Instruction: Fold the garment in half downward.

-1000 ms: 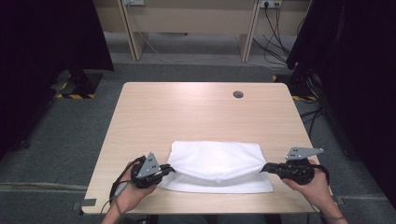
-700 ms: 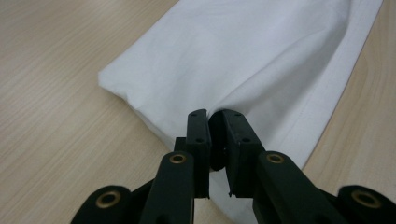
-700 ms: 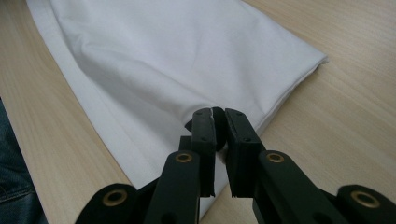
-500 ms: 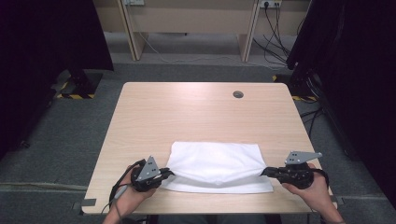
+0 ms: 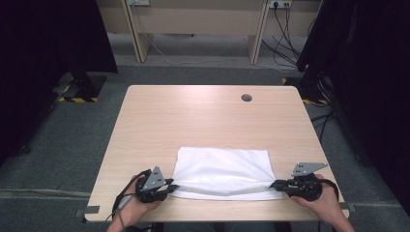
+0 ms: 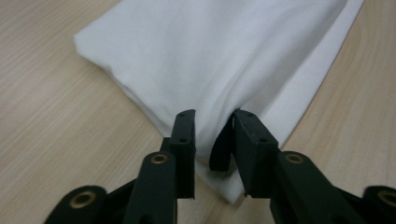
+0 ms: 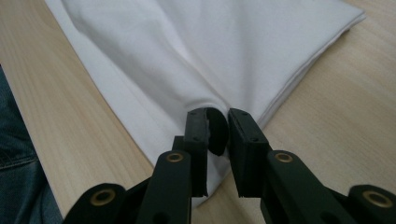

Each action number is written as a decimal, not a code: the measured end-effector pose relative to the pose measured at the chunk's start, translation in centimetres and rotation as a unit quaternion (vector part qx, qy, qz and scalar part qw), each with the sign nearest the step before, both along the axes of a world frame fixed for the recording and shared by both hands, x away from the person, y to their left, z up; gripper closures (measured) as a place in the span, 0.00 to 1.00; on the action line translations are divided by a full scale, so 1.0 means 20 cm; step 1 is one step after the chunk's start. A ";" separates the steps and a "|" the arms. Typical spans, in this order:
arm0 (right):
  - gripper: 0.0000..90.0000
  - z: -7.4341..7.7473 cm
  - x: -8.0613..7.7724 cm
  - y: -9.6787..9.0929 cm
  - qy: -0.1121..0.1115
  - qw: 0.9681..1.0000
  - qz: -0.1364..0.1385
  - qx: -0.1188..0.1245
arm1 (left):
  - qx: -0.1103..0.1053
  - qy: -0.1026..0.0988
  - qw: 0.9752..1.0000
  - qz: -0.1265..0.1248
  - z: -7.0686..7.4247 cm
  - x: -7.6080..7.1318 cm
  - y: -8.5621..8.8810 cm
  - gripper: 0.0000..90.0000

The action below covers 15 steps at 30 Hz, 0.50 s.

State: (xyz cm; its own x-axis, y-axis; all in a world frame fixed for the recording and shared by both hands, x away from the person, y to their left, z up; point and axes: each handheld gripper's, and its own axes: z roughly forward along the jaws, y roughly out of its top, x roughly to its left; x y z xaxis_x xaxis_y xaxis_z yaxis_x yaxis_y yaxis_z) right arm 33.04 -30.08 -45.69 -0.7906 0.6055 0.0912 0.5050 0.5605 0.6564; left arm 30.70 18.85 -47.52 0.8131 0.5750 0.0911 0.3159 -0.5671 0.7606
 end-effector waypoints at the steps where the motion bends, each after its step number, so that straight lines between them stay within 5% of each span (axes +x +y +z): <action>1: 0.82 0.00 0.00 0.00 0.000 1.000 0.001 -0.001 | 0.000 0.000 1.000 0.001 0.00 0.00 0.01 0.73; 8: 0.73 0.10 0.02 -0.03 -0.015 0.999 -0.008 0.027 | -0.021 -0.021 1.000 0.006 0.12 0.02 0.04 0.64; 12: 0.72 0.14 0.07 0.03 -0.032 0.999 -0.006 0.030 | -0.027 -0.028 0.999 -0.003 0.15 0.09 -0.04 0.63; 15: 0.73 0.12 0.11 0.10 -0.030 0.999 -0.001 0.011 | -0.008 -0.023 1.000 -0.019 0.12 0.15 -0.12 0.63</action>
